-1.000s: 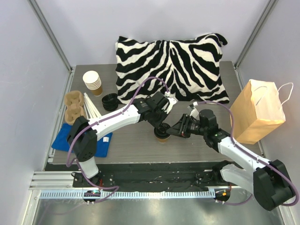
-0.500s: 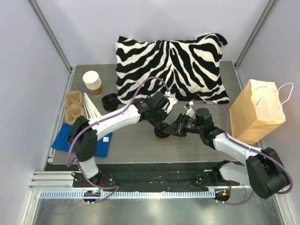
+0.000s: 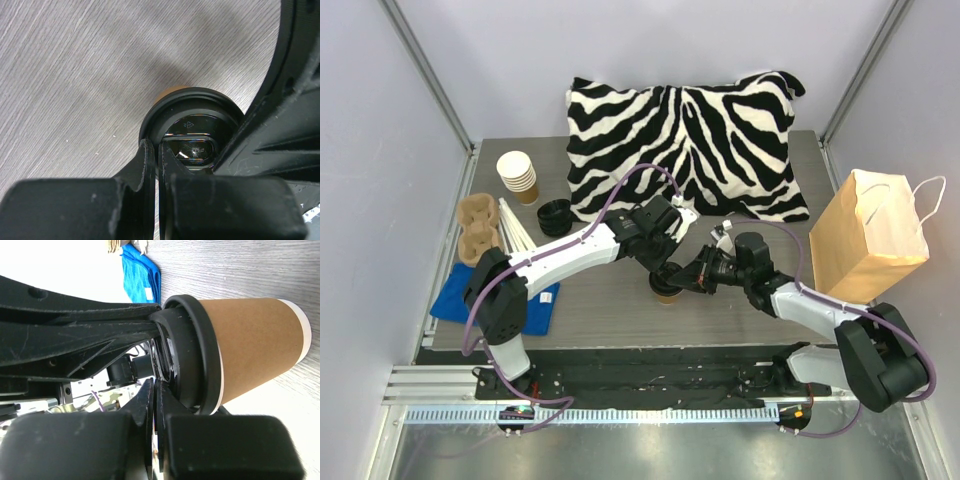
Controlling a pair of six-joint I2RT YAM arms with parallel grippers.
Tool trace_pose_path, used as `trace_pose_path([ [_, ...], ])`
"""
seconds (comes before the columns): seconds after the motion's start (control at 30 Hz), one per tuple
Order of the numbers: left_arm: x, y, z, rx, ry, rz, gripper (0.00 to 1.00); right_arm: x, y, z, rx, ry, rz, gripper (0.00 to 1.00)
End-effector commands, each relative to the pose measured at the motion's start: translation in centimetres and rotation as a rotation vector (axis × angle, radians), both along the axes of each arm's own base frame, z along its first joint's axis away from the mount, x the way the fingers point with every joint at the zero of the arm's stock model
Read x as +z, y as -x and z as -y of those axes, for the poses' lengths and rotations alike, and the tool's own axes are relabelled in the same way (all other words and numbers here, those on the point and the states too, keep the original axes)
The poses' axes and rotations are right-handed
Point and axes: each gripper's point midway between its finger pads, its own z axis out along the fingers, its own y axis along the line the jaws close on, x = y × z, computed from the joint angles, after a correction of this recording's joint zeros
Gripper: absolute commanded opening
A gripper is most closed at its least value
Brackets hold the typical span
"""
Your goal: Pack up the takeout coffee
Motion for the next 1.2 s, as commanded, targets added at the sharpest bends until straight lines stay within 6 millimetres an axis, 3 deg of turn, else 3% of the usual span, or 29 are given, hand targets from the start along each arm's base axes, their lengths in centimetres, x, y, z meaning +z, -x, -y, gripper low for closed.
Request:
trace_pose_path([
  [0.0, -0.9, 0.3, -0.6, -0.015, -0.037, -0.012, 0.0, -4.3, 1.1, 1.4, -0.04, 0.09, -0.154, 0.01],
  [0.1, -0.6, 0.3, -0.7, -0.013, -0.025, -0.015, 0.04, -5.3, 1.5, 1.8, -0.047, 0.115, -0.21, 0.01],
  [0.27, 0.1, -0.1, -0.8, -0.005, 0.004, -0.014, 0.18, -6.1, 2.2, 2.3, -0.035, 0.148, -0.268, 0.01],
  [0.47, 1.1, 0.1, -0.3, -0.012, 0.058, -0.028, 0.3, -6.9, 2.0, 2.5, -0.027, 0.175, -0.259, 0.01],
  [0.7, 4.0, -0.4, -0.6, 0.013, 0.24, -0.106, 0.45, -7.4, 1.9, 2.4, -0.013, 0.173, -0.263, 0.01],
  [0.83, 6.1, -0.3, -0.6, 0.004, 0.361, -0.139, 0.46, -7.5, 2.0, 2.5, -0.014, 0.159, -0.277, 0.01],
  [0.97, 8.7, 1.9, 0.7, -0.08, 0.54, -0.258, 0.44, -7.9, 2.1, 2.6, -0.014, 0.159, -0.291, 0.01],
  [1.1, 8.8, 4.1, 2.2, -0.061, 0.657, -0.49, 0.26, -7.7, 2.0, 2.5, -0.013, 0.144, -0.293, 0.01],
  [1.17, 8.2, 4.3, 2.7, -0.046, 0.698, -0.551, 0.22, -7.4, 1.8, 2.3, -0.01, 0.135, -0.287, 0.01],
])
